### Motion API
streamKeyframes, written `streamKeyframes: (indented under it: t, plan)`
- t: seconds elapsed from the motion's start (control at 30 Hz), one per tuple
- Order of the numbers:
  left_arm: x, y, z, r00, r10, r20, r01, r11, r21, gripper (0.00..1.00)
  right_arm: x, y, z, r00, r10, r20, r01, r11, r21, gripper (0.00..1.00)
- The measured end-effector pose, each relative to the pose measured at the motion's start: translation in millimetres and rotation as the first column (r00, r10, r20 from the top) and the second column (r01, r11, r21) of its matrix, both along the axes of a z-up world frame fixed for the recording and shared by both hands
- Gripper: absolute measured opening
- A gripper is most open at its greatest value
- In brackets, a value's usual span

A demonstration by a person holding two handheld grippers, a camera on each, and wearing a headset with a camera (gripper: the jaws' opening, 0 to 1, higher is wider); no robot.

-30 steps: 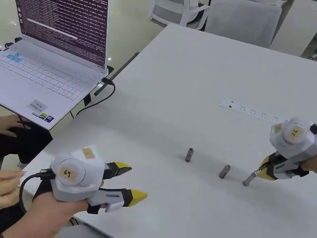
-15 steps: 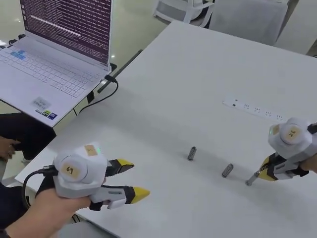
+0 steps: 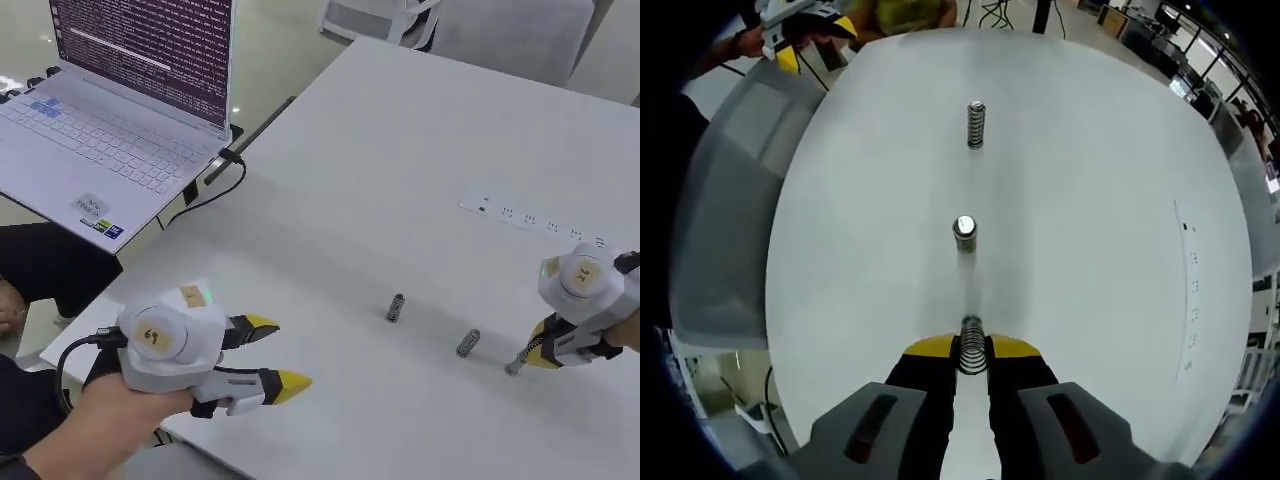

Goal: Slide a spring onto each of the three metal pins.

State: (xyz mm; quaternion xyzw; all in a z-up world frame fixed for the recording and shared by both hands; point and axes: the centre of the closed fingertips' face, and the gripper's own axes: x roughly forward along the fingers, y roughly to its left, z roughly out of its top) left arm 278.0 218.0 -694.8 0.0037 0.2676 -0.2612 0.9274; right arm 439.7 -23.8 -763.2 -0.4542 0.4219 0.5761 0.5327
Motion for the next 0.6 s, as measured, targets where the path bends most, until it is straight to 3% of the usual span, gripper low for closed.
streamKeyframes:
  t: [0.6]
  plan:
    - [0.1, 2.3, 0.8, 1.0, 0.012, -0.006, -0.012, 1.0, -0.001, 0.41, -0.9, -2.6, -23.4, 1.0, -0.002, -0.021, 0.001, 1.0, -0.029, 0.09]
